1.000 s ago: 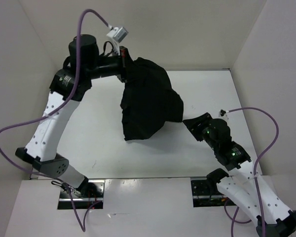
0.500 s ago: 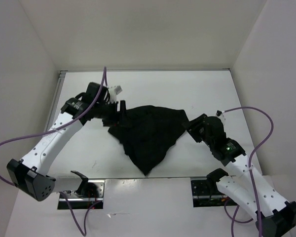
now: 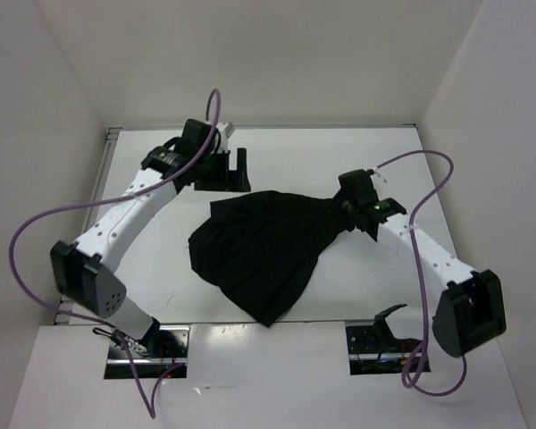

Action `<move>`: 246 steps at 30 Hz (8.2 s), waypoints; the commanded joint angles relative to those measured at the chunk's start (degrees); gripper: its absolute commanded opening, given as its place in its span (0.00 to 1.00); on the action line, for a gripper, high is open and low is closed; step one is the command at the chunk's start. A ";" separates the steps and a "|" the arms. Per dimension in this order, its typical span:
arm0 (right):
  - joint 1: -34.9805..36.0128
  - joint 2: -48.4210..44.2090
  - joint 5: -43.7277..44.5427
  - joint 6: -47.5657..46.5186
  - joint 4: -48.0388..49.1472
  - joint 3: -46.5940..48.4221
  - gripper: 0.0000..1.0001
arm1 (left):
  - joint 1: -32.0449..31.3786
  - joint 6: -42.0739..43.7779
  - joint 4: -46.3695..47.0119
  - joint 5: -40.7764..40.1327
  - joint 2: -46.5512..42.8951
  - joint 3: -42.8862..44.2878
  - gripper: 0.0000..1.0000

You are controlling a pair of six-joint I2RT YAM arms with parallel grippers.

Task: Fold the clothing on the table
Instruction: Flatten the skirt out

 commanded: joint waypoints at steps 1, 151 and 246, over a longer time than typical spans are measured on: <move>-2.68 6.84 1.46 -6.54 0.76 7.34 0.53 | -0.43 5.92 10.97 -2.11 7.46 6.17 1.00; -11.20 6.85 -10.32 -18.68 -14.27 18.78 0.54 | -9.66 41.09 24.35 1.57 35.70 9.27 0.62; -13.40 58.62 -23.30 -42.84 4.88 46.81 0.11 | 28.66 -15.34 52.92 42.36 45.11 0.74 0.00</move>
